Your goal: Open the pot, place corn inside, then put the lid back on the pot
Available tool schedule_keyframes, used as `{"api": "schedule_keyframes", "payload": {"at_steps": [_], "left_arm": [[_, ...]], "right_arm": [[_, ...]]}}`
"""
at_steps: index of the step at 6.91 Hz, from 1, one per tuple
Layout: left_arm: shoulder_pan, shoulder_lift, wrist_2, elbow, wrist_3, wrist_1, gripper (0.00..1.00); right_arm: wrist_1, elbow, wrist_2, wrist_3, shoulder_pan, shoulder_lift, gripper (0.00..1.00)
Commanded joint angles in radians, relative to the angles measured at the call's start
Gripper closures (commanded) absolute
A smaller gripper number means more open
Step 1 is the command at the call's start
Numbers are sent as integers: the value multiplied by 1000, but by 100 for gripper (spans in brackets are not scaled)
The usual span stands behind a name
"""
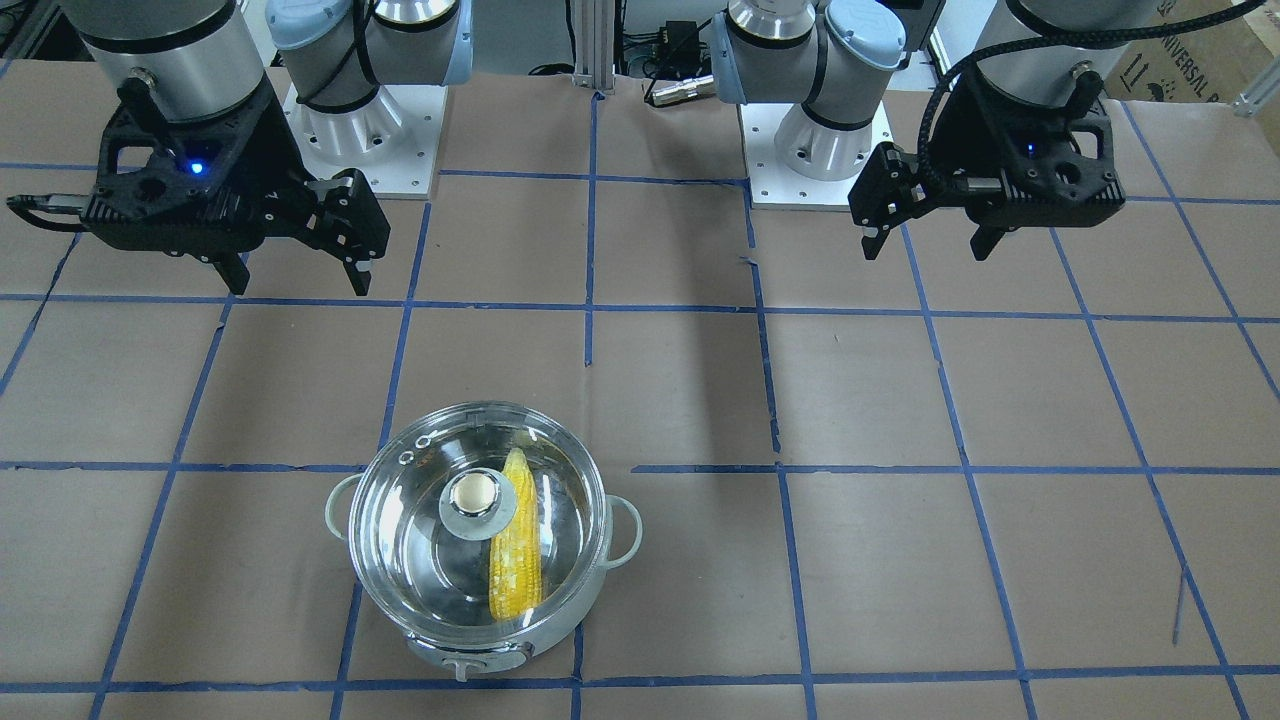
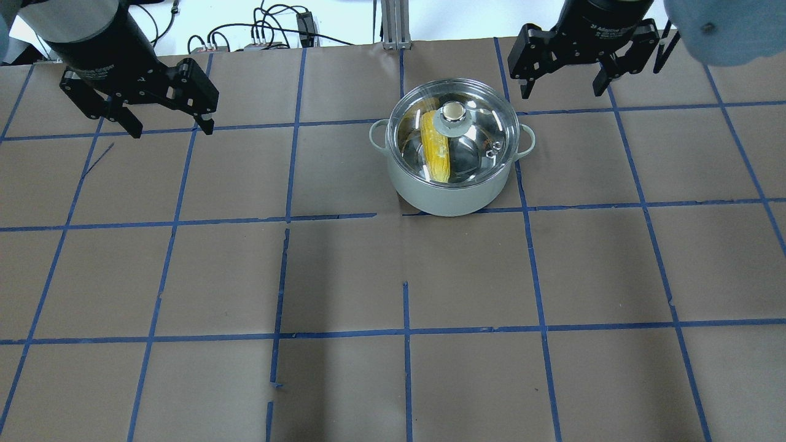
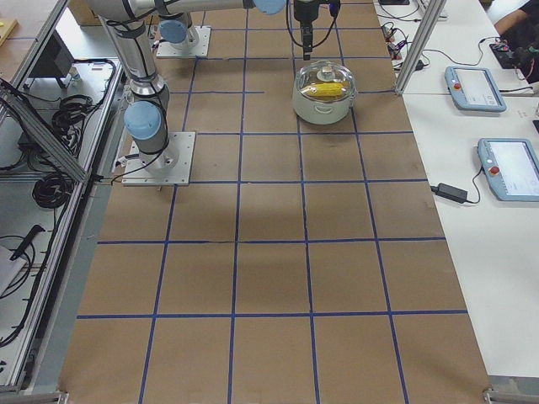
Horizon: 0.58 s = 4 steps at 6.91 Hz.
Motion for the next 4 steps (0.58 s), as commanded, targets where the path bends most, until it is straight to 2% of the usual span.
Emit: {"api": "schedule_keyframes", "payload": {"at_steps": [1,4], "left_arm": [[0,2,-2,-3,0,2,0],[-3,9,4,-11,3,0,0]], "right_arm": [[16,23,-4,0,0,-11,1],[20,20,-44,5,0,-12,1]]}}
